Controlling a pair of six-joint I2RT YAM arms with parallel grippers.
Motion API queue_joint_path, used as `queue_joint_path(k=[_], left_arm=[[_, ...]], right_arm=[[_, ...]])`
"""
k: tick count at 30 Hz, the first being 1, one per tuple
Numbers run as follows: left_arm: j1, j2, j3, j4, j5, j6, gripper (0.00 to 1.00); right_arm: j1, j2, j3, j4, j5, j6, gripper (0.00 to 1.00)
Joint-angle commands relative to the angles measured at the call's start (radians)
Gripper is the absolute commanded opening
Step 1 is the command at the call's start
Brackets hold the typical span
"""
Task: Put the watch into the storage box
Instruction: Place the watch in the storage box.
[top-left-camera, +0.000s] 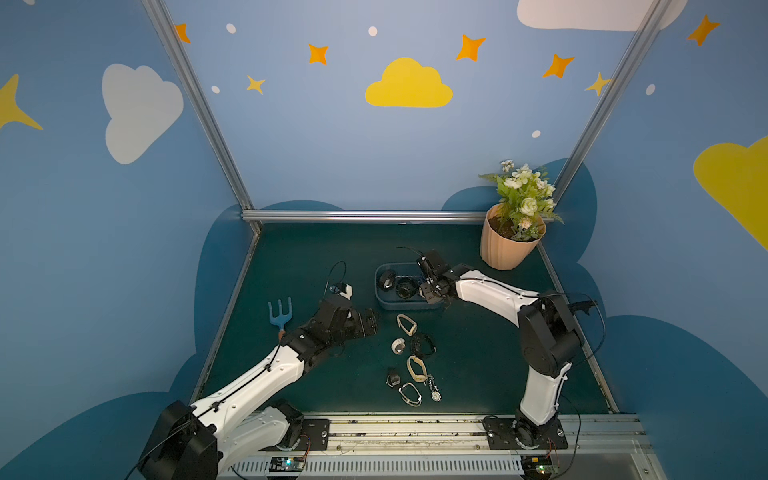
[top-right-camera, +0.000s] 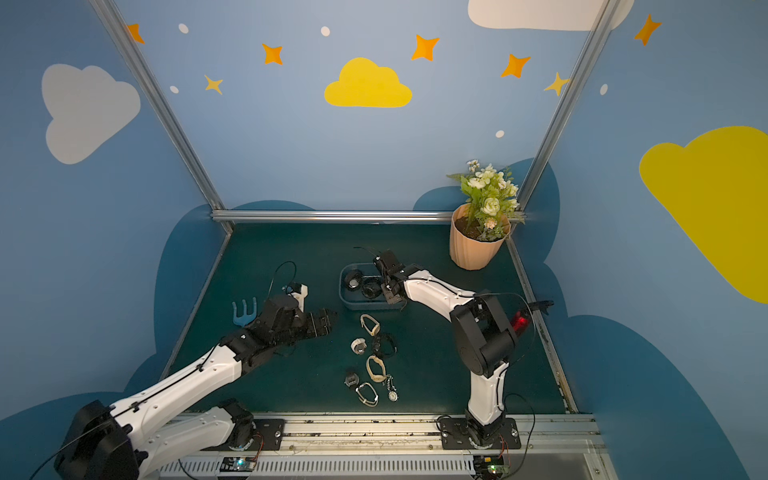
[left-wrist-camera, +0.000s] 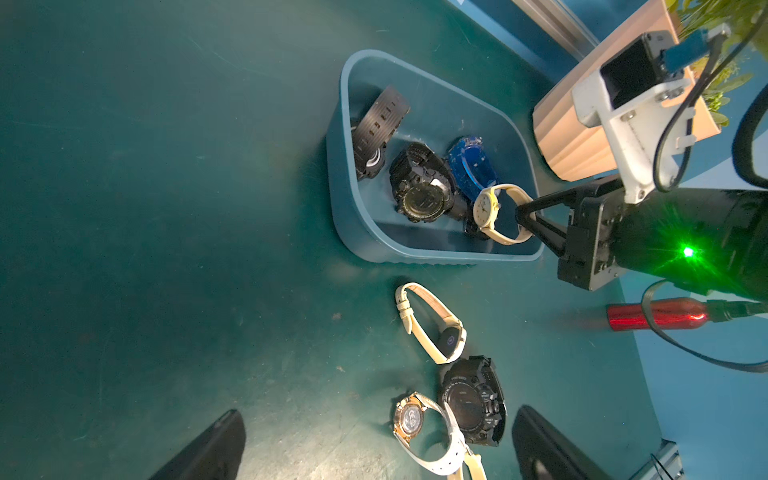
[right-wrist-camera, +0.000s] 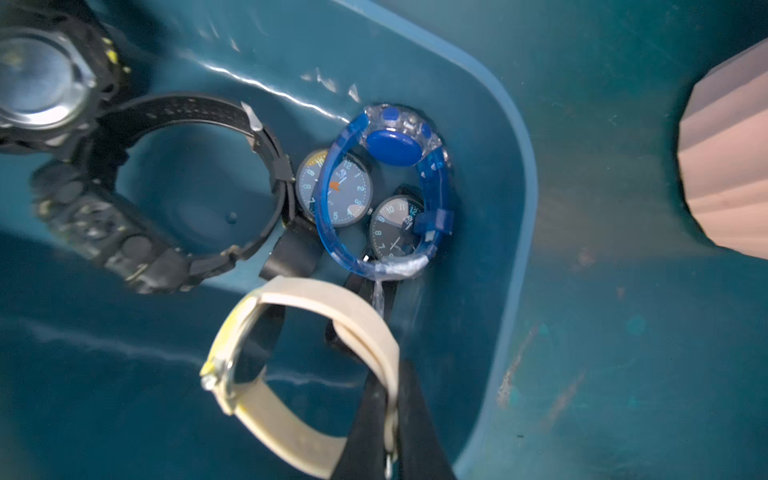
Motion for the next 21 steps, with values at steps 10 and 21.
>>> queue_joint_path(k=[10, 21], left_arm=[[-0.005, 0.048, 0.042, -0.022, 0.010, 0.011, 1.00], [-0.008, 0.060, 0.041, 0.001, 0.009, 0.023, 1.00]], right_arm=[[-0.012, -0.010, 0.064, -0.010, -0.018, -0.003, 0.44], [-0.026, -0.215, -0.034, 0.041, -0.152, 0.057, 0.70]])
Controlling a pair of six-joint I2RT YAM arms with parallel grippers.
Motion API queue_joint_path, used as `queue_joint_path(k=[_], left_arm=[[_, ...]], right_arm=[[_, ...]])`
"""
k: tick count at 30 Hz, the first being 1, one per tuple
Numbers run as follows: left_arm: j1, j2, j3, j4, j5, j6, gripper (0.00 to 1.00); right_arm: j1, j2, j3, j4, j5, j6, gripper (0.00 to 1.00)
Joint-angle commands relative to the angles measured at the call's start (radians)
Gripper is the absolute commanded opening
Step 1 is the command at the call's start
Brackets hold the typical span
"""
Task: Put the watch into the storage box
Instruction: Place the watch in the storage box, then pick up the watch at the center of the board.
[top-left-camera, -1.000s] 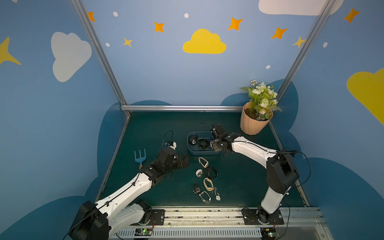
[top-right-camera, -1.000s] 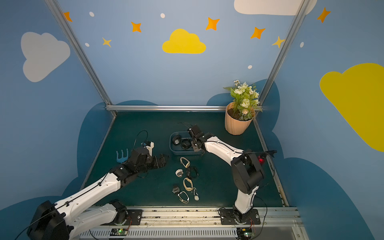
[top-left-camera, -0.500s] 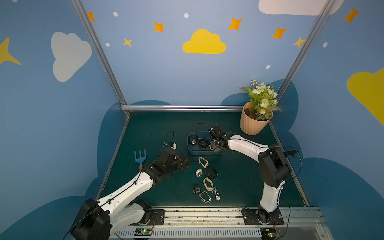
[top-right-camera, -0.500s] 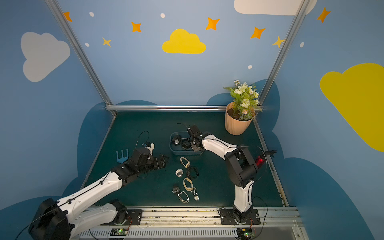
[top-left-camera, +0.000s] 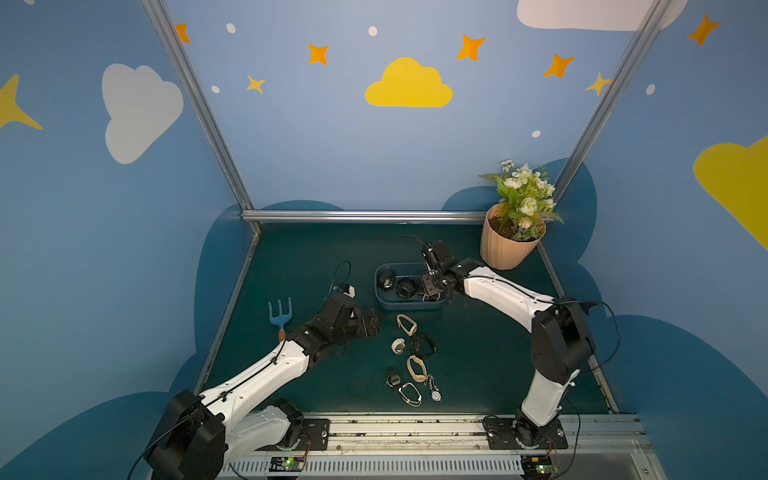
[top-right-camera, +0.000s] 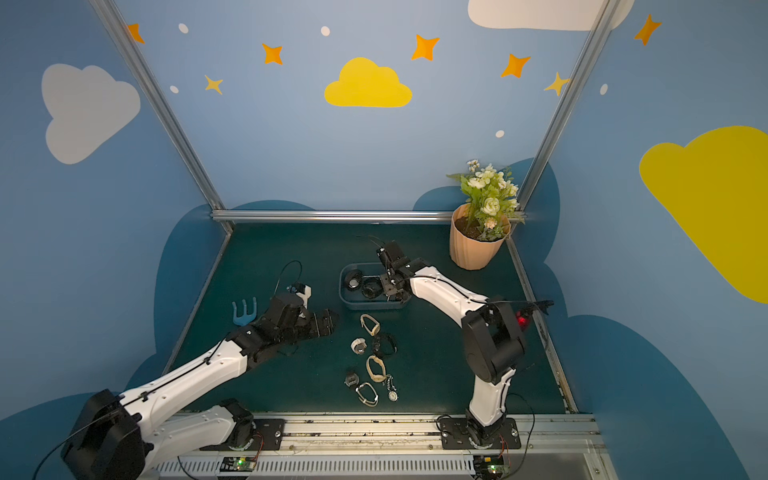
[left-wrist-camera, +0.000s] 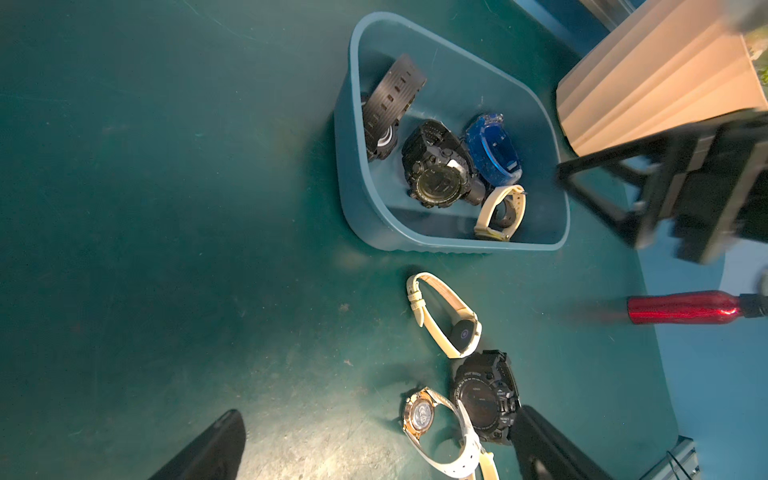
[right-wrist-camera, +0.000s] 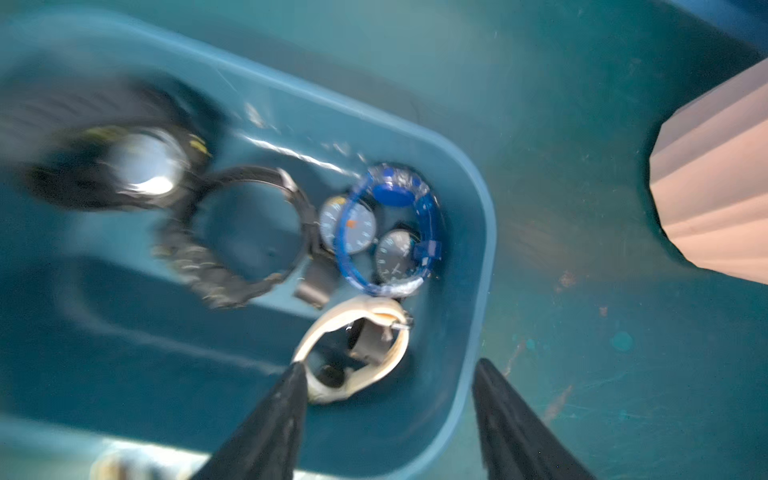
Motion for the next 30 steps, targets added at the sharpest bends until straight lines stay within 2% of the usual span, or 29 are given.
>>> queue_joint_path(k=[1, 5, 9, 14, 18, 23, 30], left_arm=[[-0.003, 0.008, 0.020, 0.013, -0.004, 0.020, 1.00], [-0.005, 0.020, 0.028, 0.011, 0.014, 0.010, 1.00], [-0.009, 0.034, 0.021, 0.031, 0.020, 0.026, 1.00], [-0.017, 0.066, 0.028, 0.036, 0.061, 0.041, 1.00], [-0.056, 0.072, -0.001, 0.069, 0.072, 0.081, 0.97], [-0.194, 0.084, 0.023, -0.020, -0.069, 0.174, 0.93], [-0.266, 0.131, 0.001, -0.007, -0.130, 0.181, 0.82]], right_arm=[[-0.011, -0.118, -0.077, 0.053, -0.101, 0.048, 0.73], [-0.010, -0.249, -0.249, 0.184, -0.261, 0.090, 0.82], [-0.009, -0.374, -0.427, 0.325, -0.413, 0.120, 0.85], [-0.009, -0.449, -0.496, 0.326, -0.397, 0.156, 0.85], [-0.008, -0.463, -0.513, 0.339, -0.381, 0.155, 0.85], [-0.009, -0.427, -0.478, 0.330, -0.388, 0.170, 0.85], [-0.009, -0.408, -0.467, 0.335, -0.387, 0.172, 0.85]])
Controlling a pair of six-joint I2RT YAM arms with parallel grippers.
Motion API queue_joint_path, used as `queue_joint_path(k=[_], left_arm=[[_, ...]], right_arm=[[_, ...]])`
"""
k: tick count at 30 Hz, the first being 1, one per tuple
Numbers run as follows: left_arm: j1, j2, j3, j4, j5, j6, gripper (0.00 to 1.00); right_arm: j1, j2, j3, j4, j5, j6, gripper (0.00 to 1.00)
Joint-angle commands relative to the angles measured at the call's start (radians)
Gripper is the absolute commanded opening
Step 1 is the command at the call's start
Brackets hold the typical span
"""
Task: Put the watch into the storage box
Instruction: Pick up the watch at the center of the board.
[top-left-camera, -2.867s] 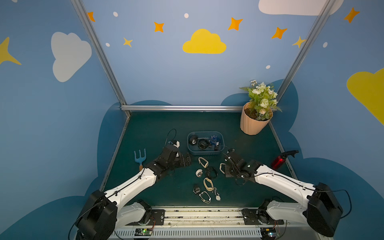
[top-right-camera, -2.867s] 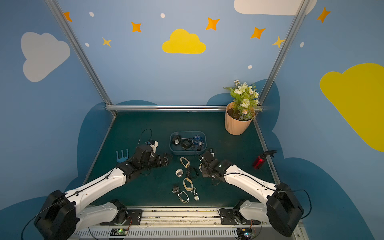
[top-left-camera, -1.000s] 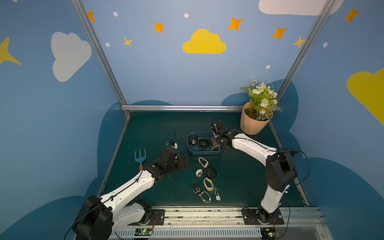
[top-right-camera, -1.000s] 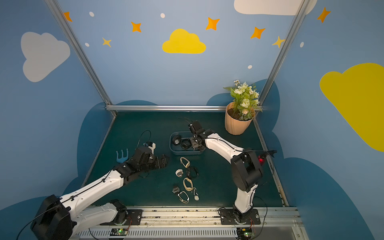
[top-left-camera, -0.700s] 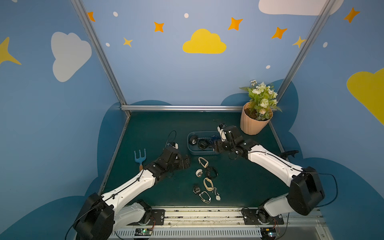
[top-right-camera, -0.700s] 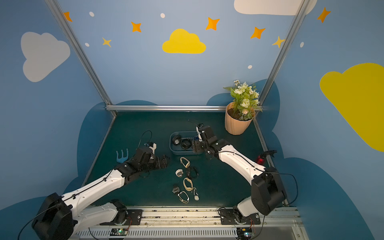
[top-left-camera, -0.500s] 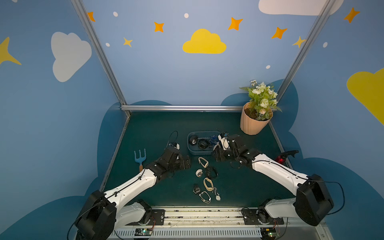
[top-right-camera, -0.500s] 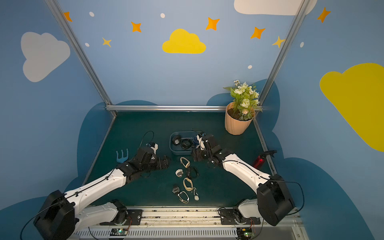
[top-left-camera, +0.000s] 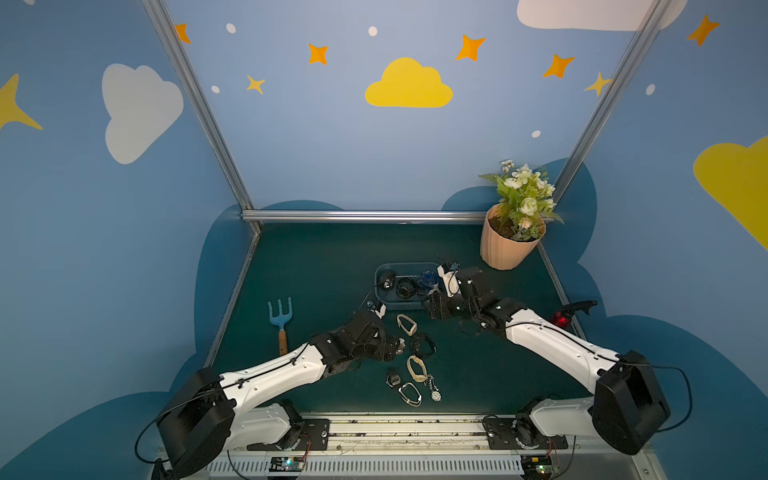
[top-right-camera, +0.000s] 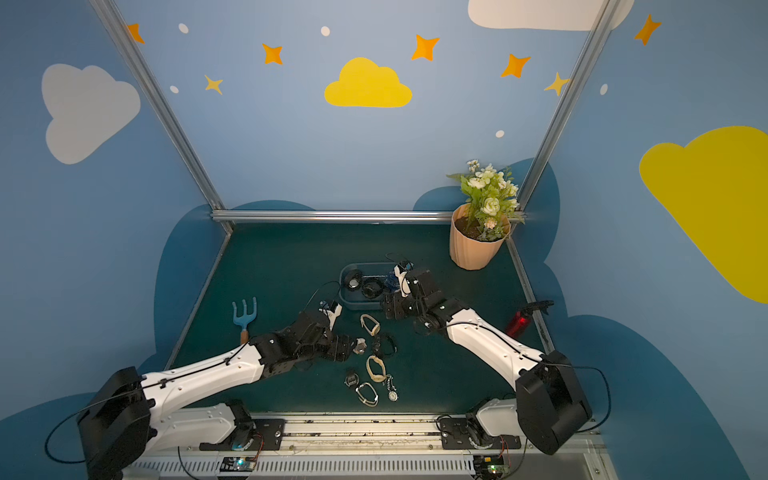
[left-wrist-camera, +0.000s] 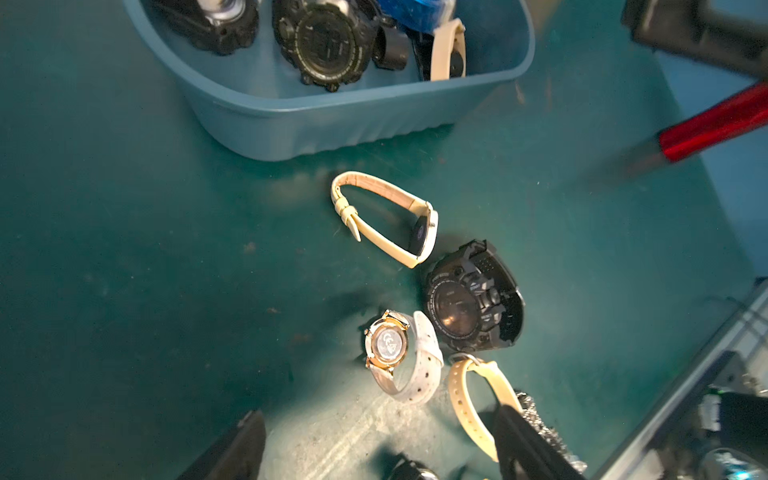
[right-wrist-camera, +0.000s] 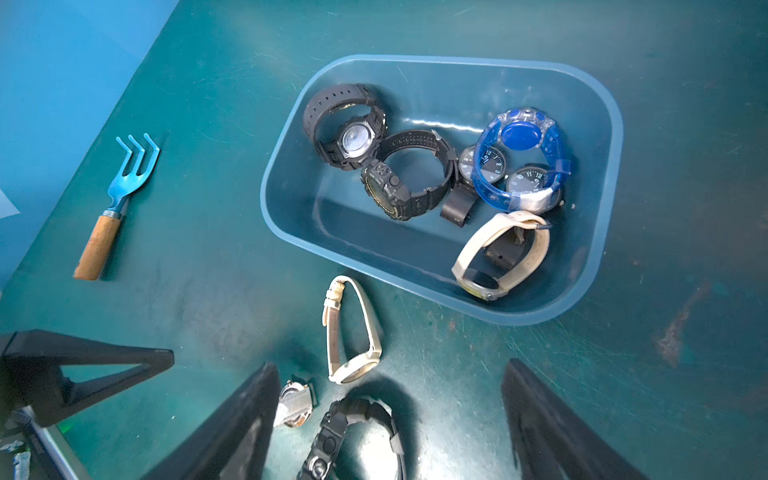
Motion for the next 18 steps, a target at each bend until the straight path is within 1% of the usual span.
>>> queue_joint_path(k=[1, 7, 11, 14, 18], left_arm=[[-0.012, 0.038, 0.013, -0.030, -0.065, 0.028, 0.81], [-0.036, 0.115, 0.039, 0.005, -0.052, 0.058, 0.74], [-0.041, 0.164, 0.076, 0.000, -0.013, 0.058, 0.70], [-0.043, 0.186, 0.073, 0.037, 0.003, 0.053, 0.67], [-0.043, 0.231, 0.103, 0.025, -0.004, 0.053, 0.58]], right_arm=[[0.001, 0.004, 0.031, 0.004, -0.010, 0.016, 0.85], [0.001, -0.006, 0.013, 0.006, 0.008, 0.017, 0.85], [0.001, -0.023, 0.007, -0.009, 0.008, 0.026, 0.85], [0.002, -0.033, -0.005, -0.001, 0.018, 0.020, 0.85], [0.001, -0.031, -0.003, -0.008, 0.026, 0.020, 0.85]])
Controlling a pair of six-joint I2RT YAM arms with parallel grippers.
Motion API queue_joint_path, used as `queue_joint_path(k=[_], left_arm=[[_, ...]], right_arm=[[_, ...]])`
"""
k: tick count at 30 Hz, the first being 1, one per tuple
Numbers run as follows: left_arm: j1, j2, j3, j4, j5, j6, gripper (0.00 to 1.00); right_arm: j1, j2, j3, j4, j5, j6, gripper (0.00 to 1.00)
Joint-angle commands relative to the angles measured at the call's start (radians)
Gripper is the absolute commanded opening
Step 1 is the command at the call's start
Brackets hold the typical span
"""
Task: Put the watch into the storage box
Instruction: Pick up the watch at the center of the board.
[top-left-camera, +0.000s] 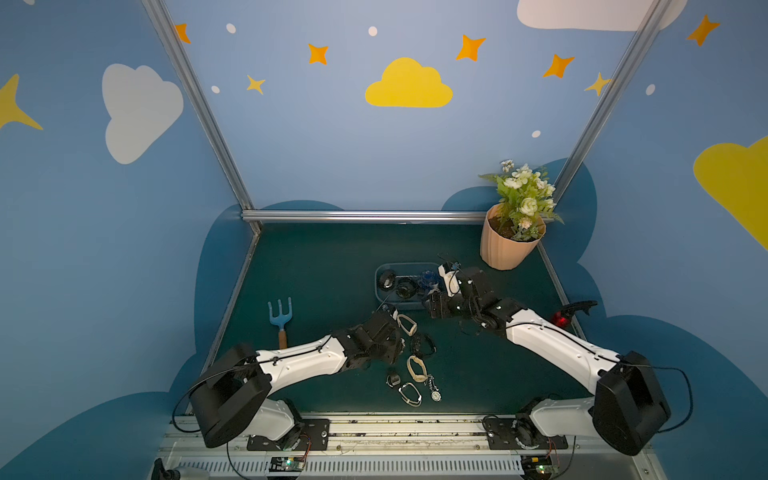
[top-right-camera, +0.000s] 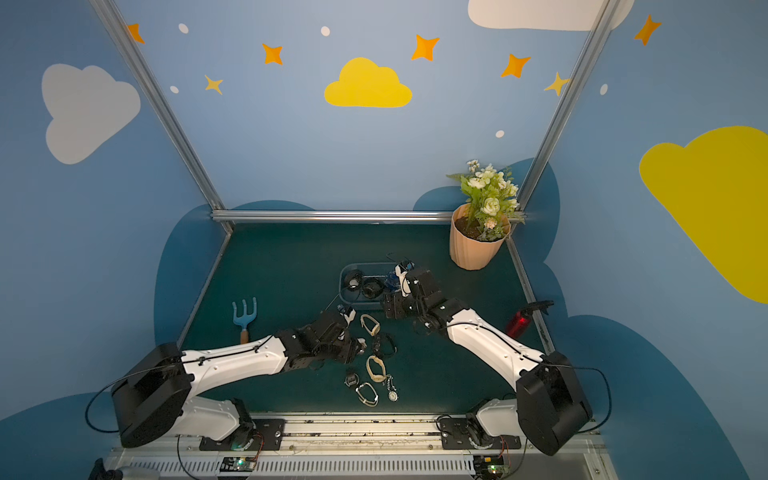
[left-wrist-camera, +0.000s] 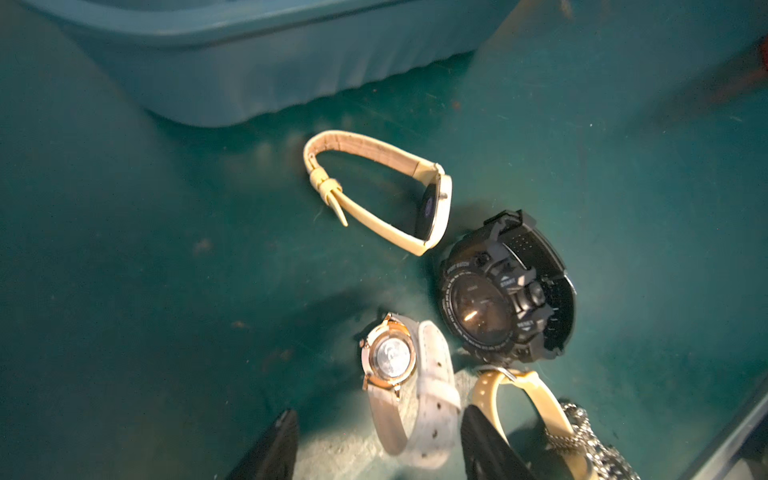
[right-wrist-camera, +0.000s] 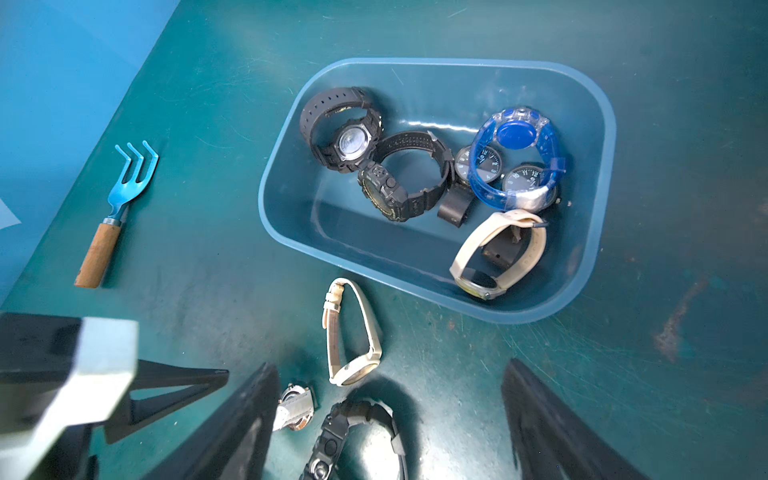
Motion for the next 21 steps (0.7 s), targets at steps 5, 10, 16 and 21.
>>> queue_joint_path(k=[5, 10, 16, 21], left_arm=[[-0.003, 0.059, 0.049, 0.017, 0.031, 0.004, 0.36], [-0.002, 0.066, 0.072, -0.006, 0.025, -0.003, 0.28], [-0.002, 0.049, 0.066, -0.011, -0.004, -0.006, 0.16], [-0.002, 0.017, 0.061, -0.014, -0.010, -0.019, 0.09]], right_arm=[[0.001, -0.018, 0.000, -0.005, 0.018, -0.008, 0.85], [0.000, -0.019, -0.001, -0.011, 0.019, -0.004, 0.85], [0.000, -0.006, -0.007, -0.003, 0.021, -0.003, 0.85], [0.000, -0.002, 0.000, 0.000, 0.014, -0.004, 0.85]])
